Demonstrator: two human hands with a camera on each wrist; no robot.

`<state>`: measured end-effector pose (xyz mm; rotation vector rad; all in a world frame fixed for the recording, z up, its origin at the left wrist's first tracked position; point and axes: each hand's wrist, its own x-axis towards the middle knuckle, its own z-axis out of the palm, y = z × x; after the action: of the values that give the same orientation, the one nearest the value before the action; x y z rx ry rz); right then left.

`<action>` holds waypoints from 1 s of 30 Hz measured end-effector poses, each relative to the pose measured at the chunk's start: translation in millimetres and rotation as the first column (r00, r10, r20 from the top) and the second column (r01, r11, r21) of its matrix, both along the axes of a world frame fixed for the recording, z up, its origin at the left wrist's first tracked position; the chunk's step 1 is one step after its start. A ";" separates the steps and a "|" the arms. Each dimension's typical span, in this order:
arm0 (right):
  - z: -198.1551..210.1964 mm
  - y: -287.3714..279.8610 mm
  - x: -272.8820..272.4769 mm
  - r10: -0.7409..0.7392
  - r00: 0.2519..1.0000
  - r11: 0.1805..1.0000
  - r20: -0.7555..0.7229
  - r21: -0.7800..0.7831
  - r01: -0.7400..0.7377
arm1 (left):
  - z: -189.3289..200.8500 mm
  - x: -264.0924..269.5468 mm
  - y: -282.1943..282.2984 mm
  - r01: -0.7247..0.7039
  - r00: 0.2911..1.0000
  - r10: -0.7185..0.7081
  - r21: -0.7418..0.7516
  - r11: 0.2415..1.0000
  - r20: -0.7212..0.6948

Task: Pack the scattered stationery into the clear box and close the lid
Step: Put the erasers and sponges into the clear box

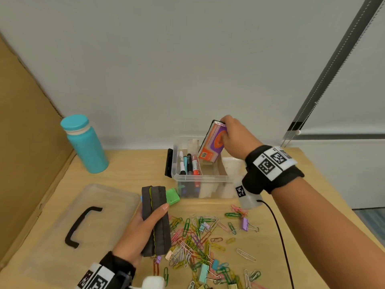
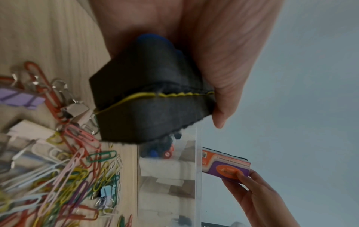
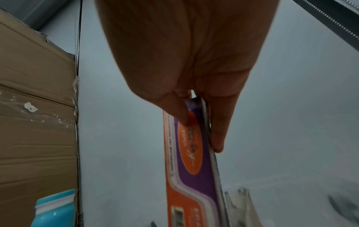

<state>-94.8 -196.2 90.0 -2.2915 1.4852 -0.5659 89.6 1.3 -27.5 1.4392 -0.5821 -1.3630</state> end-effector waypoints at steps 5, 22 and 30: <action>8.3 -2.5 5.0 -0.010 0.992 1.000 -0.129 -0.001 0.010 | -3.3 2.0 1.8 -0.007 1.000 0.007 0.002 1.000 -0.004; -56.4 -82.2 31.0 0.121 0.653 0.981 -0.747 0.192 0.039 | -7.5 -2.3 10.6 0.037 0.999 -0.037 -0.014 0.999 0.019; -40.4 46.0 2.7 0.161 0.985 0.986 -0.061 -0.024 -0.163 | -7.5 -5.4 12.0 0.031 0.999 -0.031 -0.054 0.998 0.011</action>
<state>-92.1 -150.1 49.5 -2.4428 1.3084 -0.4800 84.2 13.3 -35.1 1.3990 -0.6456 -1.3551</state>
